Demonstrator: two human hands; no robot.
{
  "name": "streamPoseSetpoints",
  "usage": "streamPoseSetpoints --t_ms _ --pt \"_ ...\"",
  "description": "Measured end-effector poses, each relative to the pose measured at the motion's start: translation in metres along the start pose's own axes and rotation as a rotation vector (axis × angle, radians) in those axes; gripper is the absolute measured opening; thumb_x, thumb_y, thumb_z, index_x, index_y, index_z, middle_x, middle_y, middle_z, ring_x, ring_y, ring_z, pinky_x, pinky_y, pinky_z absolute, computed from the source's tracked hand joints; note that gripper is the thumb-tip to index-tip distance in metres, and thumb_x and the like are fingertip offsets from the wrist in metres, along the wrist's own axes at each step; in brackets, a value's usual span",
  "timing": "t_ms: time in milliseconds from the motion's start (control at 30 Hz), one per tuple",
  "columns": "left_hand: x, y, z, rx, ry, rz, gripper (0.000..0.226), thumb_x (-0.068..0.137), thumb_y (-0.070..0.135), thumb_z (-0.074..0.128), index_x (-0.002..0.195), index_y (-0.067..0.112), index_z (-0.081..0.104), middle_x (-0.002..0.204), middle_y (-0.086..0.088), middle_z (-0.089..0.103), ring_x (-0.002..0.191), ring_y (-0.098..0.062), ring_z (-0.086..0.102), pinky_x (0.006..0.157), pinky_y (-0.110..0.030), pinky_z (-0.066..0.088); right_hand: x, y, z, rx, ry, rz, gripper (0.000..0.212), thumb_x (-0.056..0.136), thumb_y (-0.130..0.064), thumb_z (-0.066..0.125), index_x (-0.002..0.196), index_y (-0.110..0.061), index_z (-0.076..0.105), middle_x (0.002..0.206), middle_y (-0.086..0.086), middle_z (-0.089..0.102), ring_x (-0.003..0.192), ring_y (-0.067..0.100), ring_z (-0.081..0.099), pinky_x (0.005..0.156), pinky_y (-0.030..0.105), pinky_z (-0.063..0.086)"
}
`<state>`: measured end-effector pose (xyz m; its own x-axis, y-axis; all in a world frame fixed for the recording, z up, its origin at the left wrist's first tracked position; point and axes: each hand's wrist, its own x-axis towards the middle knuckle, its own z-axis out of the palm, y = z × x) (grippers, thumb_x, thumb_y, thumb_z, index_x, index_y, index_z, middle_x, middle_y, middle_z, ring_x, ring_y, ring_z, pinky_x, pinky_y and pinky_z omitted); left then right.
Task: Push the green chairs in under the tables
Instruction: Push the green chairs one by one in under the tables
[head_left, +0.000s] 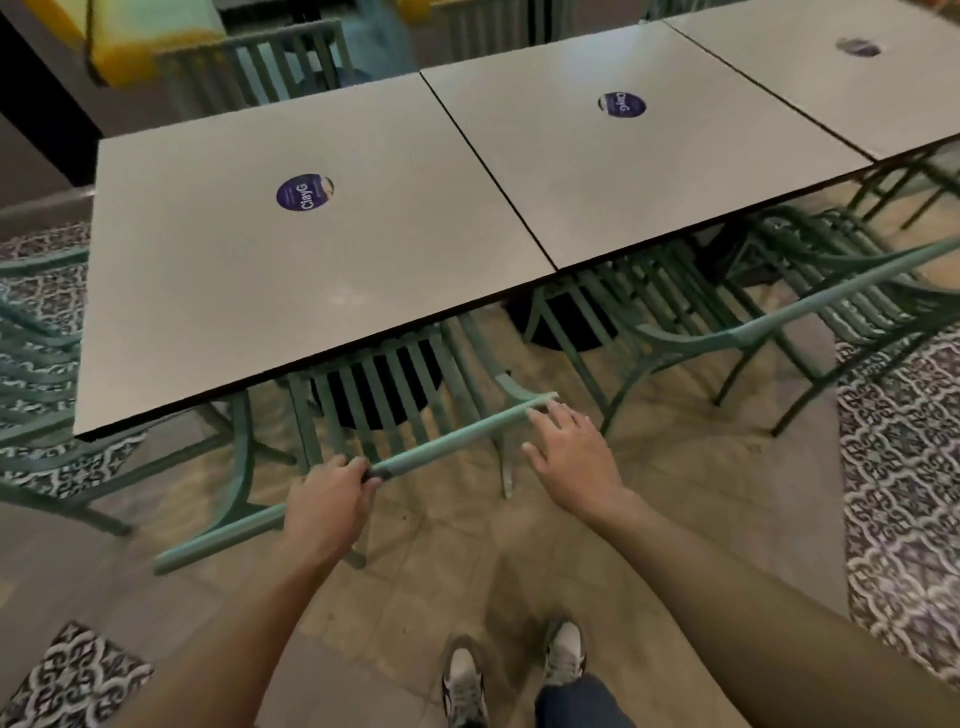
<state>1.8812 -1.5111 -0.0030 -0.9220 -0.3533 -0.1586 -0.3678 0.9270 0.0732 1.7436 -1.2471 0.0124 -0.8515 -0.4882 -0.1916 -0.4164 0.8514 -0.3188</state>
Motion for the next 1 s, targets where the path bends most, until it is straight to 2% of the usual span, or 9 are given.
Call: streamPoseSetpoints --t_ms 100,300,433,500,600,667,767,867,1000 --pt "0.017 0.051 -0.004 -0.005 0.035 0.061 0.030 0.094 0.048 0.040 0.108 0.029 0.059 0.094 0.008 0.055 0.085 -0.014 0.056 0.075 -0.037 0.052 -0.021 0.040 -0.012 0.072 -0.041 0.125 0.055 0.098 -0.045 0.039 0.148 -0.023 0.033 0.153 0.004 0.034 0.138 0.023 0.033 0.112 0.037 0.029" --pt "0.042 0.196 -0.028 -0.034 -0.003 0.201 0.039 0.095 0.045 0.042 0.125 0.026 0.056 0.115 0.001 0.060 0.106 -0.021 0.056 0.088 -0.039 0.047 -0.050 0.163 -0.054 0.140 0.070 0.333 0.054 0.099 -0.044 0.039 0.147 -0.020 0.036 0.149 0.005 0.040 0.134 0.023 0.038 0.108 0.035 0.032" --pt "0.063 0.300 -0.027 -0.168 -0.057 0.242 0.034 0.094 0.044 0.047 0.115 0.020 0.060 0.110 -0.001 0.061 0.100 -0.021 0.059 0.082 -0.037 0.051 -0.071 0.249 -0.082 0.158 0.120 0.433 0.056 0.099 -0.047 0.037 0.148 -0.020 0.034 0.148 0.005 0.040 0.132 0.024 0.040 0.105 0.035 0.034" --pt "0.070 0.356 -0.021 -0.369 -0.168 0.137 0.030 0.094 0.042 0.051 0.110 0.019 0.060 0.102 0.000 0.063 0.087 -0.016 0.061 0.075 -0.033 0.052 -0.081 0.296 -0.097 0.180 0.093 0.477 0.059 0.098 -0.048 0.037 0.149 -0.018 0.032 0.148 0.008 0.040 0.133 0.027 0.039 0.107 0.036 0.033" --pt "0.074 0.435 -0.014 -0.802 -0.361 -0.155 0.026 0.093 0.042 0.055 0.095 0.017 0.060 0.095 -0.004 0.066 0.074 -0.014 0.060 0.064 -0.030 0.053 -0.092 0.362 -0.117 0.219 0.061 0.548 0.066 0.095 -0.057 0.035 0.149 -0.020 0.030 0.149 0.008 0.040 0.135 0.028 0.037 0.109 0.043 0.034" --pt "0.077 0.477 -0.015 -1.050 -0.495 -0.325 0.030 0.095 0.042 0.053 0.105 0.014 0.059 0.100 -0.007 0.065 0.081 -0.018 0.062 0.065 -0.033 0.052 -0.090 0.395 -0.133 0.294 0.065 0.580 0.067 0.094 -0.057 0.036 0.149 -0.019 0.031 0.150 0.009 0.038 0.136 0.028 0.037 0.110 0.042 0.033" --pt "0.086 0.531 -0.014 -1.376 -0.630 -0.459 0.045 0.097 0.047 0.049 0.126 0.013 0.049 0.115 -0.010 0.061 0.101 -0.025 0.062 0.075 -0.042 0.055 -0.077 0.433 -0.155 0.388 0.084 0.592 0.068 0.095 -0.055 0.040 0.149 -0.017 0.031 0.152 0.009 0.037 0.138 0.027 0.035 0.112 0.039 0.031" --pt "0.112 0.578 -0.006 -1.681 -0.629 -0.581 0.059 0.095 0.054 0.045 0.137 0.012 0.039 0.122 -0.014 0.058 0.106 -0.030 0.060 0.075 -0.046 0.053 -0.046 0.469 -0.172 0.503 0.081 0.622 0.069 0.094 -0.057 0.041 0.149 -0.018 0.030 0.152 0.007 0.037 0.138 0.025 0.037 0.112 0.040 0.032" --pt "0.158 0.624 0.011 -2.033 -0.539 -0.746 0.079 0.092 0.060 0.046 0.150 0.012 0.022 0.128 -0.019 0.051 0.114 -0.035 0.055 0.084 -0.053 0.051 0.007 0.505 -0.199 0.740 0.125 0.645 0.065 0.096 -0.052 0.044 0.149 -0.017 0.032 0.151 0.009 0.039 0.137 0.027 0.037 0.111 0.039 0.033"
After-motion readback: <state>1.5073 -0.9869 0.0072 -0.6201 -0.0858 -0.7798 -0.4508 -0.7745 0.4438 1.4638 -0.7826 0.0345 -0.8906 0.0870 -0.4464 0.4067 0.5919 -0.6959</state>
